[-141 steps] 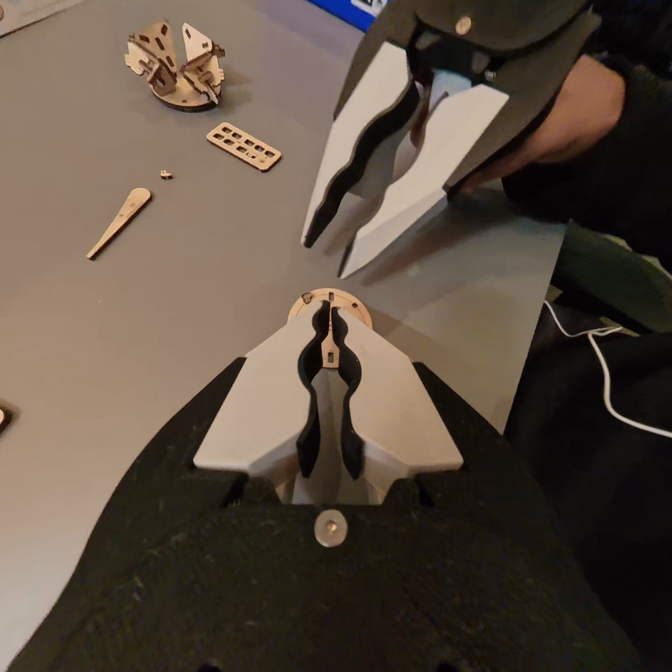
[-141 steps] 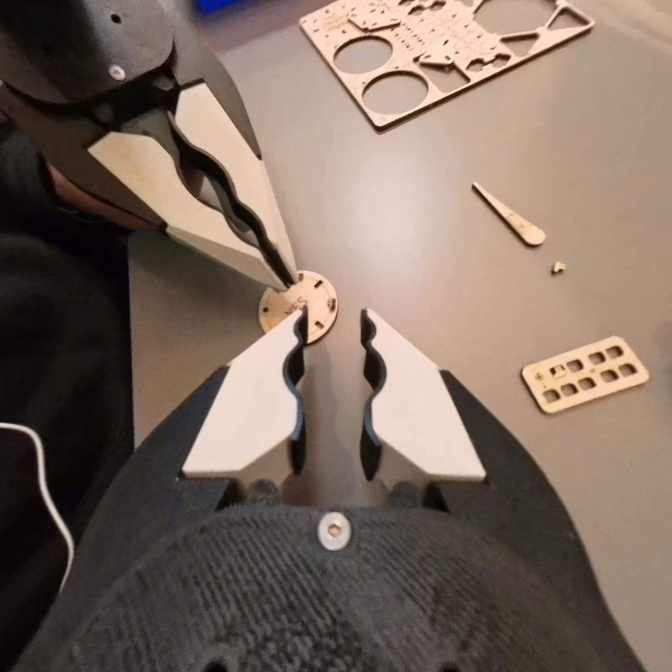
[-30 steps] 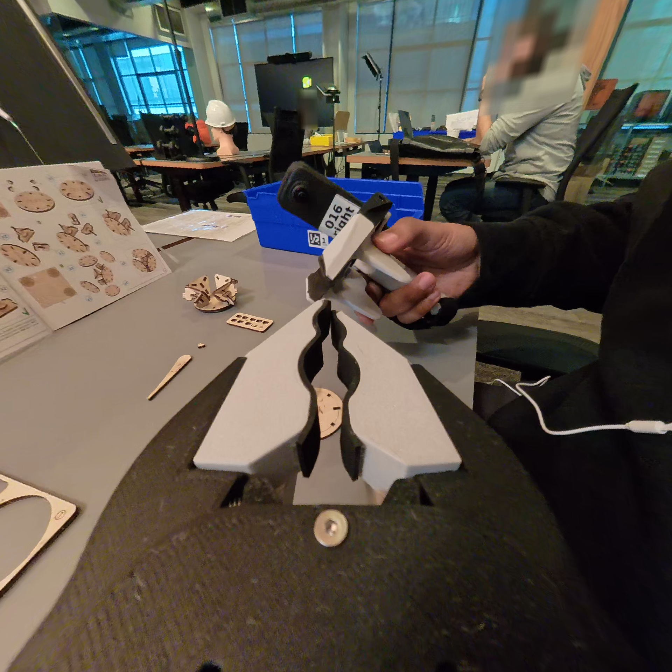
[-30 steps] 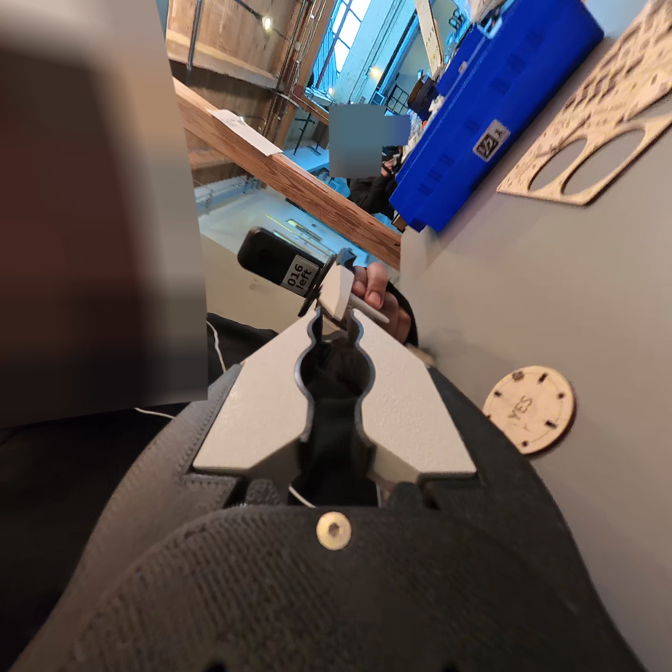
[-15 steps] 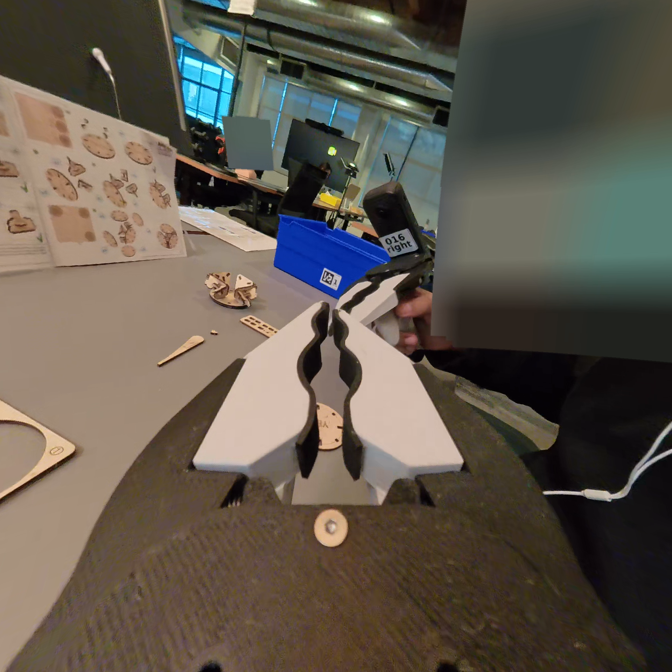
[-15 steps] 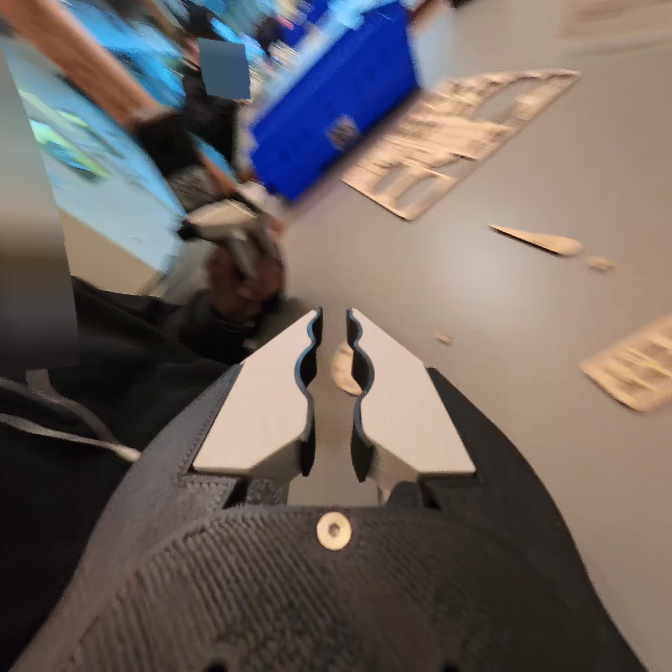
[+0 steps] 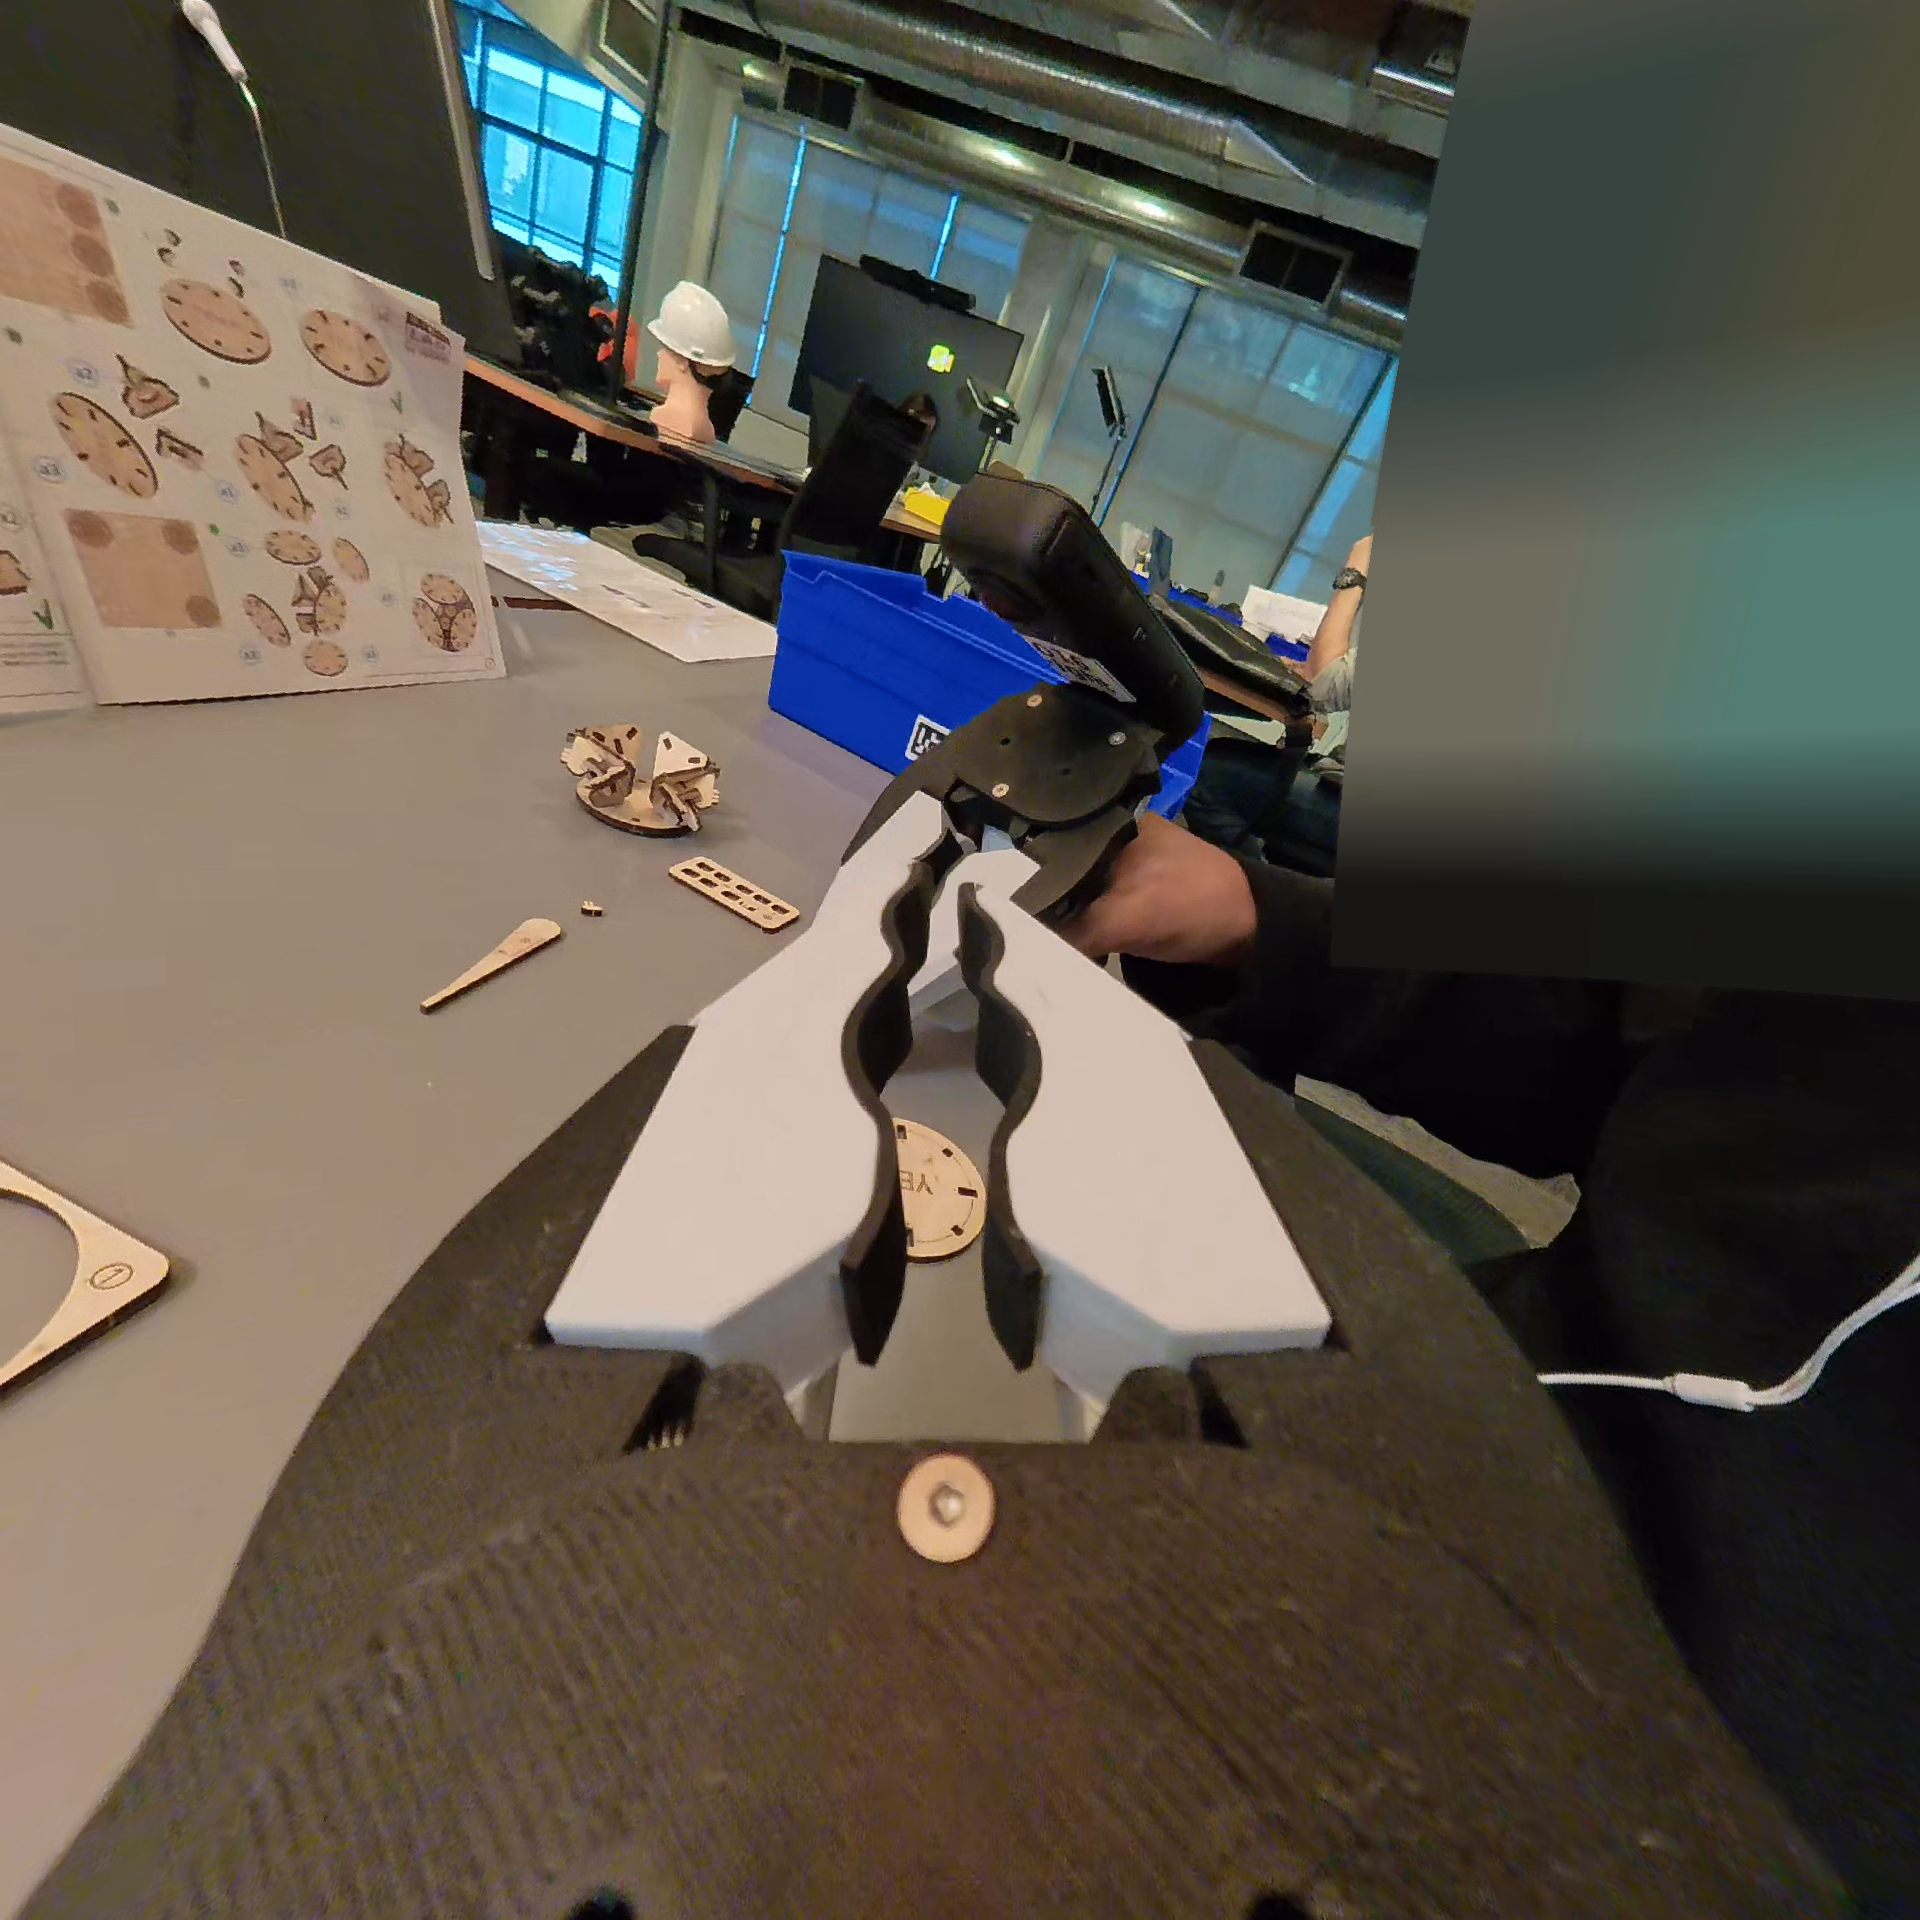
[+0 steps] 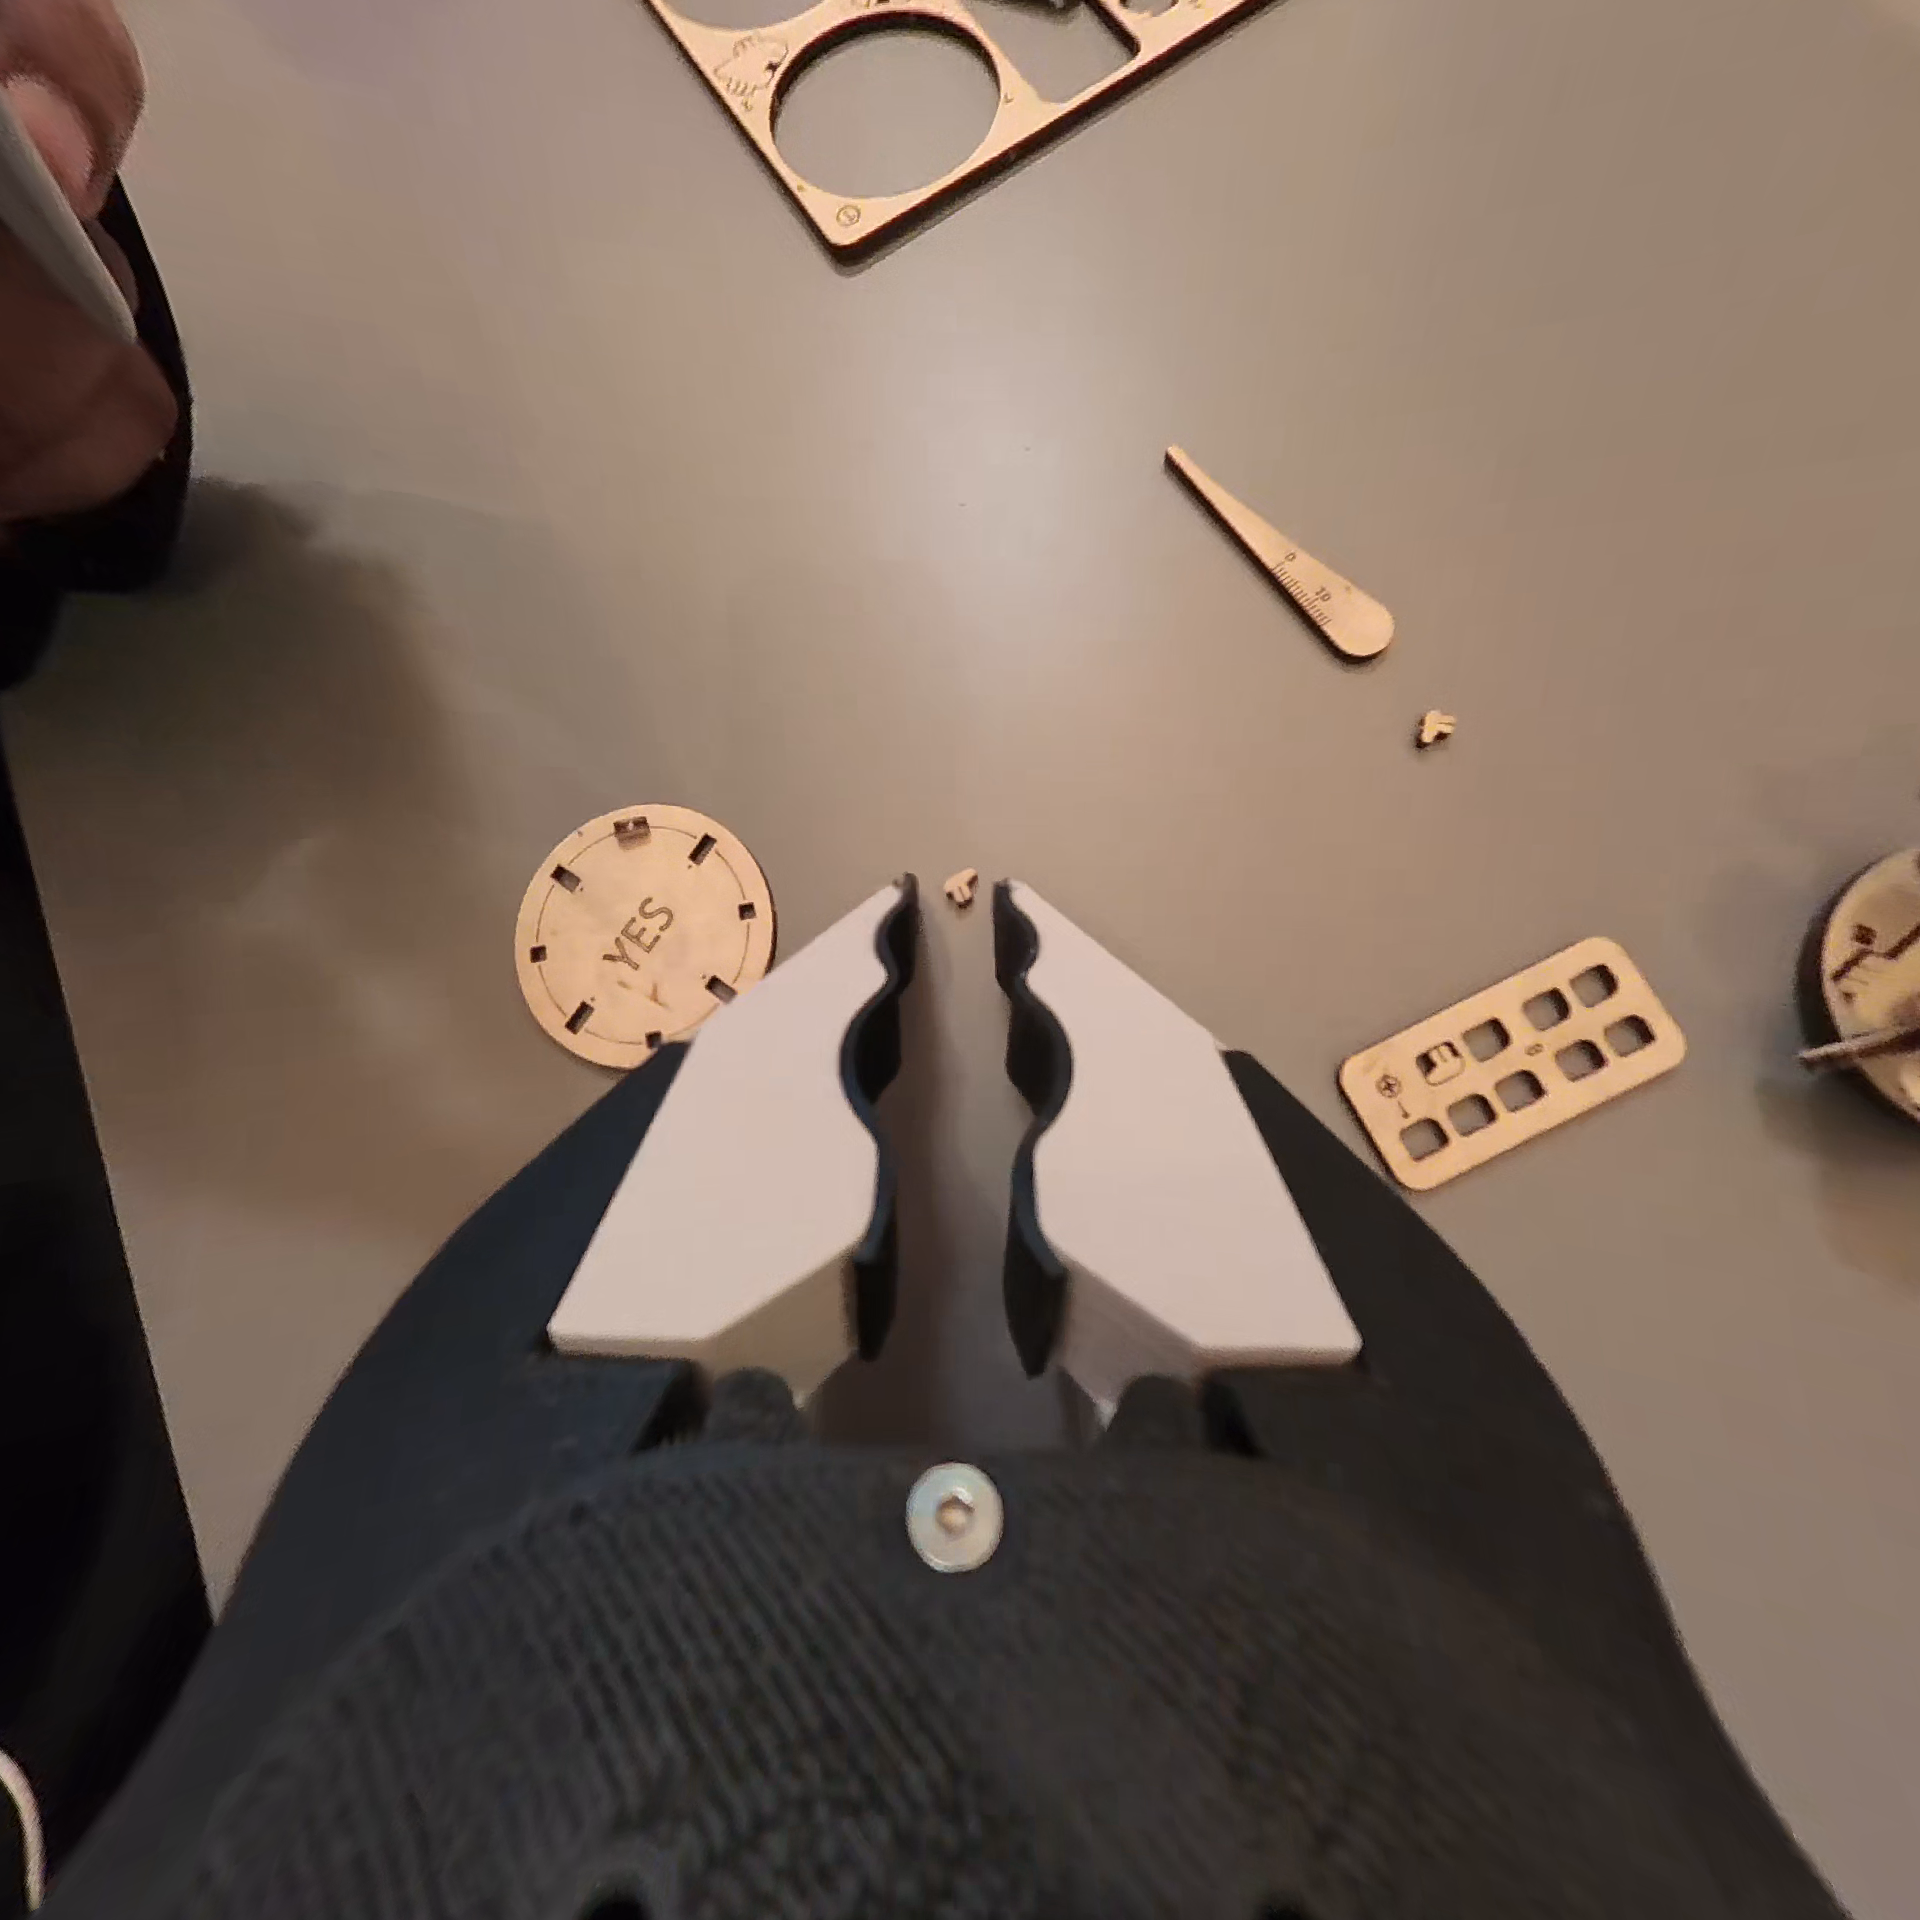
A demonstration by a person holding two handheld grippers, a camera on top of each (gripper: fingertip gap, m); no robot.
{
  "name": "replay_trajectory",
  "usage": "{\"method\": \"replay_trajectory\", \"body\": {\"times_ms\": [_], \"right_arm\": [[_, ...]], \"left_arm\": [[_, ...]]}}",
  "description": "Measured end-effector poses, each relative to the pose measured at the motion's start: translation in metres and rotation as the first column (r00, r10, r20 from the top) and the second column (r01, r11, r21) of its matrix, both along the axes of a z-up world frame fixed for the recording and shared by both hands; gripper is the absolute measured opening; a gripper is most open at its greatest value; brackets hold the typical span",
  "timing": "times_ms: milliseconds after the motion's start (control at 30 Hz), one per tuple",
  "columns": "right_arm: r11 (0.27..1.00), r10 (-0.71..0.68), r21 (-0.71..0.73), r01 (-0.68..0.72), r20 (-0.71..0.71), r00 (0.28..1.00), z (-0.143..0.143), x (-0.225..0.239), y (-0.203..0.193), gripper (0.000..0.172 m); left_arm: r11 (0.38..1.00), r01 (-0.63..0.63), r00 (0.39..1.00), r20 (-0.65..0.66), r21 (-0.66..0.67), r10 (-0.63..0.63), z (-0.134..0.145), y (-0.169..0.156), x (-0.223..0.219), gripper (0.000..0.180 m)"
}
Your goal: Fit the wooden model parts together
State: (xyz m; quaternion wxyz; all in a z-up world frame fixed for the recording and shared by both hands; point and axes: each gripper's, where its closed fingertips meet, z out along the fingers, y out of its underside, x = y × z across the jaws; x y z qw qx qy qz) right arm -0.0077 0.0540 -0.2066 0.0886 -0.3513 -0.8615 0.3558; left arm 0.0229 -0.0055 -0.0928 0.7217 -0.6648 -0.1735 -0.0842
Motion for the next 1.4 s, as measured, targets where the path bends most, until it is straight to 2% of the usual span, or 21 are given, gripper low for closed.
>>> {"method": "replay_trajectory", "body": {"times_ms": [133, 467, 667, 767, 833, 933, 1033, 1100, 1200, 1400], "right_arm": [[1.000, 0.011, 0.022, -0.010, -0.032, 0.999, -0.002, -0.001, 0.000, 0.003], [0.998, 0.049, 0.052, -0.045, -0.074, 0.996, 0.000, -0.002, -0.001, 0.000], [0.999, 0.037, -0.035, -0.041, -0.110, 0.993, 0.017, 0.004, -0.006, 0.000], [0.977, 0.055, -0.196, -0.080, -0.131, 0.990, 0.039, 0.013, -0.016, 0.000], [0.912, 0.078, -0.392, -0.118, -0.118, 0.990, 0.065, 0.023, -0.029, 0.000], [0.731, 0.116, -0.667, -0.142, -0.083, 0.990, 0.102, 0.037, -0.043, 0.000], [0.534, 0.192, -0.833, -0.142, -0.044, 0.980, 0.125, 0.048, -0.051, 0.000], [0.440, 0.244, -0.888, -0.136, -0.028, 0.969, 0.132, 0.055, -0.056, 0.000], [0.383, 0.282, -0.914, -0.131, -0.019, 0.959, 0.133, 0.060, -0.062, 0.000], [0.364, 0.312, -0.922, -0.135, -0.016, 0.950, 0.132, 0.062, -0.065, 0.000]], "left_arm": [[1.000, 0.008, 1.000, 0.004, 0.003, -0.008, 0.000, 0.000, 0.001, 0.001], [1.000, 0.007, 1.000, 0.011, -0.003, -0.007, -0.002, 0.001, 0.000, 0.001], [1.000, 0.007, 0.999, 0.032, -0.002, -0.007, -0.003, 0.001, -0.002, 0.003], [1.000, 0.014, 0.999, 0.038, -0.008, -0.014, -0.005, 0.002, -0.001, 0.005], [0.999, 0.031, 0.999, 0.038, -0.012, -0.030, -0.006, 0.004, 0.001, 0.007], [0.998, 0.063, 0.998, 0.032, -0.005, -0.063, -0.004, 0.006, 0.006, 0.012], [0.995, 0.096, 0.995, 0.021, 0.017, -0.096, 0.000, 0.007, 0.012, 0.014], [0.989, 0.137, 0.990, 0.025, 0.048, -0.139, 0.004, 0.007, 0.018, 0.015], [0.978, 0.194, 0.980, 0.023, 0.083, -0.196, 0.009, 0.007, 0.026, 0.015], [0.970, 0.229, 0.973, -0.038, 0.080, -0.226, 0.013, 0.008, 0.037, 0.011]]}}
